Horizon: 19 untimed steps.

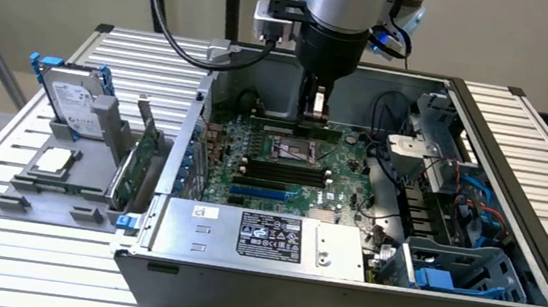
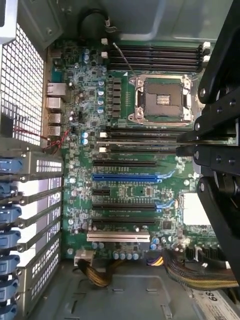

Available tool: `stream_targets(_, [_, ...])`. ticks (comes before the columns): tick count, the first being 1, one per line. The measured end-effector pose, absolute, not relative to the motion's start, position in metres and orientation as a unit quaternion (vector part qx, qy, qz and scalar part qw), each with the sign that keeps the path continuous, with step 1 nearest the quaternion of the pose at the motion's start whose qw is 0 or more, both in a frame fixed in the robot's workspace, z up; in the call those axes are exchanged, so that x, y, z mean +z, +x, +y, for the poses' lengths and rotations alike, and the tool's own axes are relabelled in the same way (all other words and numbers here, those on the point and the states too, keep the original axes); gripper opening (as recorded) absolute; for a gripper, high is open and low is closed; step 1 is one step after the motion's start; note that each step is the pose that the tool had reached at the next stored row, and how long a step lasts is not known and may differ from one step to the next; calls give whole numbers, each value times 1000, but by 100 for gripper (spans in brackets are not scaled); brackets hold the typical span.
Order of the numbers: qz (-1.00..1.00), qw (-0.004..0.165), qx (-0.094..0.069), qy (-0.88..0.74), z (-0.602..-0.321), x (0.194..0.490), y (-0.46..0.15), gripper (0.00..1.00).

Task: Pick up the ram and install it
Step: 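Insert the ram into the slot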

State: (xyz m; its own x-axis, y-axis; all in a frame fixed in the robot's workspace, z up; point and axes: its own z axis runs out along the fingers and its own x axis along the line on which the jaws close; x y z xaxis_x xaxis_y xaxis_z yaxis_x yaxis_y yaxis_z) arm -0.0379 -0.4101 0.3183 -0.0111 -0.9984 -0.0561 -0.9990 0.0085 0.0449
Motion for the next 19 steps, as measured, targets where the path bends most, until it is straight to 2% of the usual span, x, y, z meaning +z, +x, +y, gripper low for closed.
stream_targets(19, [710, -3, 28, -703, -402, 284, -36, 0])
